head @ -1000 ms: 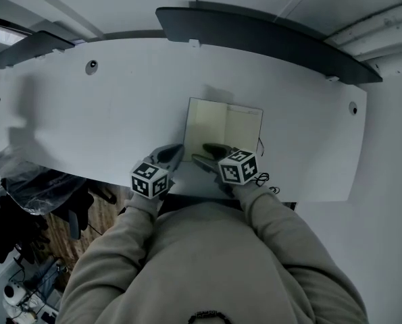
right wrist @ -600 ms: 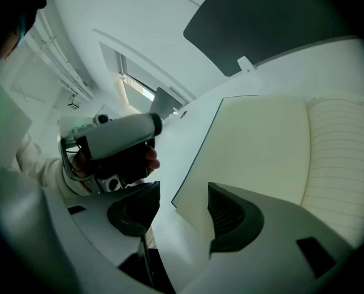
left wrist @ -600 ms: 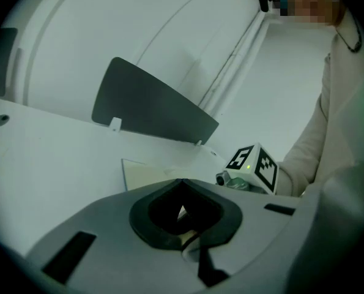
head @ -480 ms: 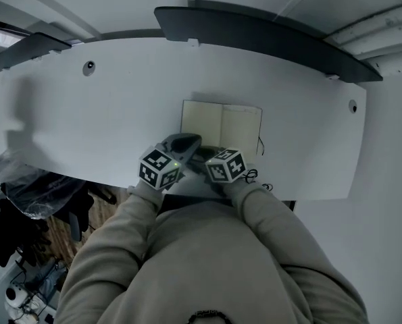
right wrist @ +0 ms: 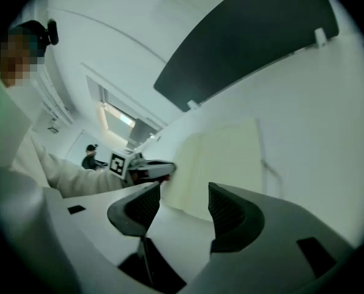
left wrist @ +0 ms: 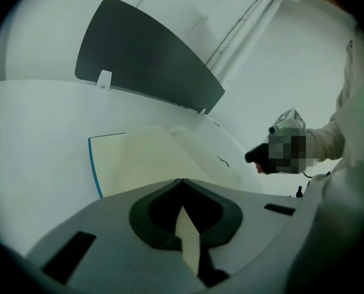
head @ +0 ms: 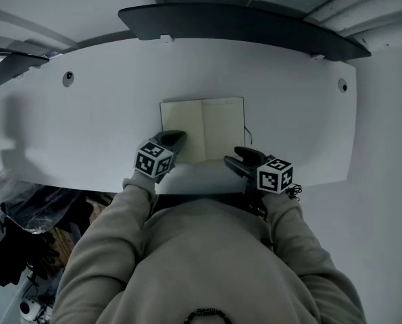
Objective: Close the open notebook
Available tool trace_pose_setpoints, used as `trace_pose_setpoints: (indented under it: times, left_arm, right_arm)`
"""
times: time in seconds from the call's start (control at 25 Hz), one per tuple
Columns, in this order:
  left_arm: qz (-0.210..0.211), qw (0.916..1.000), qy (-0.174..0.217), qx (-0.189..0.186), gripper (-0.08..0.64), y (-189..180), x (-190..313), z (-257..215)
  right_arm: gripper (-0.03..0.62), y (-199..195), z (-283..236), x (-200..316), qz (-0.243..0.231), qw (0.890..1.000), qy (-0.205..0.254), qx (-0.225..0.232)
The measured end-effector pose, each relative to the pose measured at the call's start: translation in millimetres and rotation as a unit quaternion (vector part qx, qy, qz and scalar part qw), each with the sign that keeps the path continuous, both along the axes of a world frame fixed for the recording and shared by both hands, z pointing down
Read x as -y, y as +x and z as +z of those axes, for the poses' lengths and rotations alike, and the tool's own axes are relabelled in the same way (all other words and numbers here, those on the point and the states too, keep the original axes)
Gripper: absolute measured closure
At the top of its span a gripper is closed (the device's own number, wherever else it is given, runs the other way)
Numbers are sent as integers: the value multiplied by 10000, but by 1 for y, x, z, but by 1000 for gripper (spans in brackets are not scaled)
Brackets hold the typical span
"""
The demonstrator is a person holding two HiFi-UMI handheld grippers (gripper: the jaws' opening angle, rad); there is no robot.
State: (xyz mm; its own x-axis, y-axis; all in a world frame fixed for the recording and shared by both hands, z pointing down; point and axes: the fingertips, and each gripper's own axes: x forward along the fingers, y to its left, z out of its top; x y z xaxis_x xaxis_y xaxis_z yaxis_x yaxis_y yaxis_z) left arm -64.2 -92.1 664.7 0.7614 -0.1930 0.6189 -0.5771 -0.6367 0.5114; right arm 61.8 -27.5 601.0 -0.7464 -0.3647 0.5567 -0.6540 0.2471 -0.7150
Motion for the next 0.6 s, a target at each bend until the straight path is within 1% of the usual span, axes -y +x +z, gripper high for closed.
trace_pose_setpoints:
  times: [0.04, 0.12, 0.16, 0.24, 0.28, 0.4, 0.6]
  left_arm:
    - [-1, 10000, -9, 15, 565, 0, 0, 1]
    - [-17, 10000, -41, 38, 565, 0, -1, 4]
    - [-20, 10000, -59, 60, 565, 0, -1, 6]
    - [-14, 9999, -78, 122, 565, 1, -2, 10]
    - [-10, 9999, -77, 149, 565, 1, -2, 11]
    - [-11, 9998, -42, 203, 565, 2, -1, 14]
    - [-19, 9998, 13, 214, 565, 2, -1, 16]
  right_arm:
    - [334, 23, 12, 4, 99, 9993, 44, -355]
    - [334, 48, 37, 9, -34, 9955, 88, -944]
    - [334, 51, 47, 12, -175, 9935, 91, -1122]
    - [334, 51, 60, 17, -356, 9906, 85, -1320]
    - [334, 50, 64, 20, -345, 9906, 50, -1324]
    - [334, 45, 70, 28, -127, 9939, -141, -1088]
    - [334, 49, 75, 32, 43, 9935, -300, -1093]
